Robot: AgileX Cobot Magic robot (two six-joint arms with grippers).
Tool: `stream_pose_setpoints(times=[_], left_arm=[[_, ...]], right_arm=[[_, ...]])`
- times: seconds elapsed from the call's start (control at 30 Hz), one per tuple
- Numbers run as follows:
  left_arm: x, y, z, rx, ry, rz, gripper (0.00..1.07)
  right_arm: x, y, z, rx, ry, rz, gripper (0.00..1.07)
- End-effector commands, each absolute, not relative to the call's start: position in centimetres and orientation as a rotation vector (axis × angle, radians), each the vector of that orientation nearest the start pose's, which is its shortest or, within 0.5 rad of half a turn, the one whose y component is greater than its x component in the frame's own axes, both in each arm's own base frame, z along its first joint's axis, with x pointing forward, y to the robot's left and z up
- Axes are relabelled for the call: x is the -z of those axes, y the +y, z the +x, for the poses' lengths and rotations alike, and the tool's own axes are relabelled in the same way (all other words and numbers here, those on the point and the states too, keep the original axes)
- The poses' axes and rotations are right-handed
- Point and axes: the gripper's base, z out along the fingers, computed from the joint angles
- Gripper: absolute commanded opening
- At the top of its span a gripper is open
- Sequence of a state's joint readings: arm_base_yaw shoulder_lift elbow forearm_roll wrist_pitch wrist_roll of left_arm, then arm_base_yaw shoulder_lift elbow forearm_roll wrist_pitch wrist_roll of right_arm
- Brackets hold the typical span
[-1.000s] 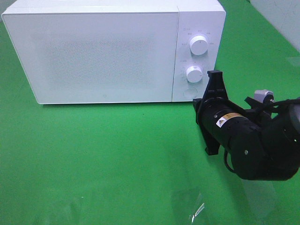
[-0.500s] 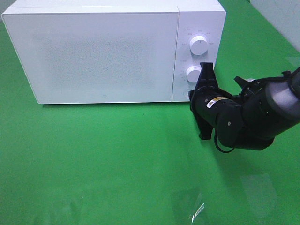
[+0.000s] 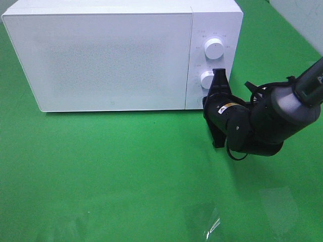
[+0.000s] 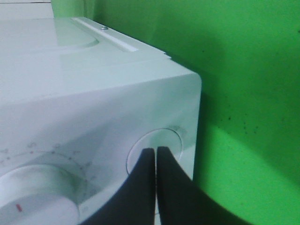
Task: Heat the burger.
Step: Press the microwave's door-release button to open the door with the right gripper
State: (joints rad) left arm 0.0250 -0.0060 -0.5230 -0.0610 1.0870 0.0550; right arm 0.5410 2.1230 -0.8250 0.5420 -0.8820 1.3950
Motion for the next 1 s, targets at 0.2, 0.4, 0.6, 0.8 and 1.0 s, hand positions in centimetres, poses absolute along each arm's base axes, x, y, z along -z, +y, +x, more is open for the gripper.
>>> stream_pose_setpoints(times=[0.2,0.4,0.6,0.8,1.0], left_arm=[[-28.1,-0.5,-0.9,0.021,2.026,0.036,0.98],[-28.1,-0.5,-0.9,0.021,2.026,0.036,0.98],[-28.1,-0.5,-0.9,0.021,2.026,0.036,0.98],[-28.1,-0.5,-0.9,0.021,2.026,0.036,0.98],[-28.1,-0.5,-0.9,0.021,2.026,0.036,0.98]], right_arm=[[-8.6,15.7,34.0,-1.097,1.501,1.4,0.0],[-8.9,16.1,34.6,-1.12,1.476,1.385,0.0],[-9.9,15.8,35.1,-1.161,1.349,1.334,0.0],[-11.1,15.3,35.2,-1.2,1.21,1.262,0.0],[-12.3,15.7,35.8,-1.252,1.136,1.202,0.0]])
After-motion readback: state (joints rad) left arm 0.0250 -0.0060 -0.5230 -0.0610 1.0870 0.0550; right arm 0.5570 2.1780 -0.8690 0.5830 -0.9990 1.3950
